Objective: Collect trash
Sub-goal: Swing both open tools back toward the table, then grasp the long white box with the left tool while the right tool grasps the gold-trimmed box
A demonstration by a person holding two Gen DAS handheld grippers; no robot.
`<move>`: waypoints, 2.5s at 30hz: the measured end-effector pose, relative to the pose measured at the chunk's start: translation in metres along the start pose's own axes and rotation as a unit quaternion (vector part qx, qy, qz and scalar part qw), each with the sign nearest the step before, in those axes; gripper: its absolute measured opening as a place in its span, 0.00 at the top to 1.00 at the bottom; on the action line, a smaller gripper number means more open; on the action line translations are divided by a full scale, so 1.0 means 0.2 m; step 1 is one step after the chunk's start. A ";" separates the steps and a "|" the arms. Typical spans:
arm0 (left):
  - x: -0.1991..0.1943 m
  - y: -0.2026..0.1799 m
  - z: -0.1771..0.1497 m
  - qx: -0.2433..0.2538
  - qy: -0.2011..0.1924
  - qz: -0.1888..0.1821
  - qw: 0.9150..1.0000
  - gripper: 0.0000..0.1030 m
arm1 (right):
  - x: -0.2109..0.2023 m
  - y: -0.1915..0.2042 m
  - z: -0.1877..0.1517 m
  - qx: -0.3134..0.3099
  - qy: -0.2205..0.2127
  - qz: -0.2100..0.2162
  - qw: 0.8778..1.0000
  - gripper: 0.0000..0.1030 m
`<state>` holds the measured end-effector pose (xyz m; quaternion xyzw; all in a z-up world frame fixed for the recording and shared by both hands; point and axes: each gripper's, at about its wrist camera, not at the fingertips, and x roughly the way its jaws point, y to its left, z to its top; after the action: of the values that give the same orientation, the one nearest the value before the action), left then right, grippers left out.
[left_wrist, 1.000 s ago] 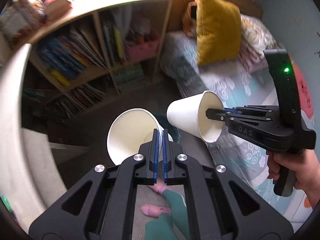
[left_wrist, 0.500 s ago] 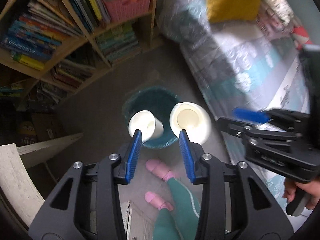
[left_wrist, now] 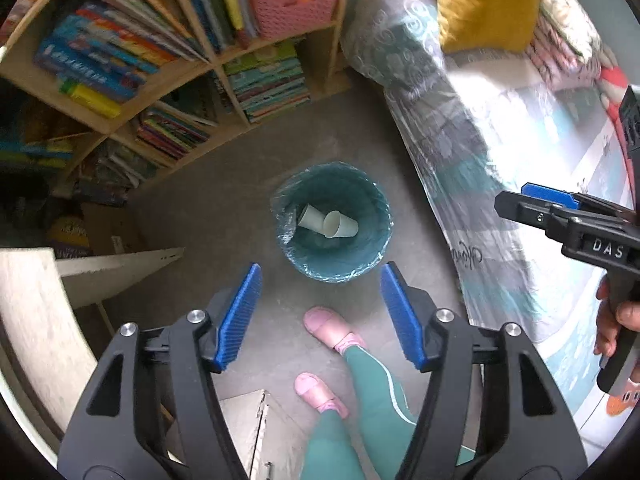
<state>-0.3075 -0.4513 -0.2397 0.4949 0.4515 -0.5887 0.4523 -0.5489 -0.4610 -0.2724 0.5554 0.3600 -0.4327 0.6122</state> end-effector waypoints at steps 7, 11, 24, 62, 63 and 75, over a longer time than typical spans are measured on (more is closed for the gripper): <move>-0.35 0.23 -0.20 -0.083 -0.058 -0.024 0.995 0.32 | -0.10 0.29 0.05 -0.078 0.001 0.058 0.995 0.28; -0.57 0.42 -0.40 -0.146 -0.110 -0.001 0.983 0.25 | -0.12 0.60 0.09 -0.162 0.013 0.090 0.983 0.28; -1.10 1.09 -1.36 -0.396 -0.176 0.128 0.892 0.14 | -0.14 2.01 -0.13 -0.466 0.051 0.194 0.862 0.23; -1.16 1.94 -1.90 -0.612 -0.191 0.203 0.740 0.12 | 0.37 3.64 -0.91 -0.791 0.231 0.267 0.499 0.23; -1.16 1.95 -1.91 -0.616 -0.189 0.201 0.738 0.12 | 0.38 3.66 -0.93 -0.796 0.231 0.266 0.492 0.23; -1.10 1.99 -2.06 -0.648 -0.187 0.176 0.717 0.37 | 0.48 3.71 -1.06 -0.839 0.206 0.256 0.433 0.39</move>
<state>0.1757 -0.1018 -0.0961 0.0308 0.5336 -0.1424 0.8331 0.1837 -0.2574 -0.1132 -0.0920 0.5028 0.3866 0.7676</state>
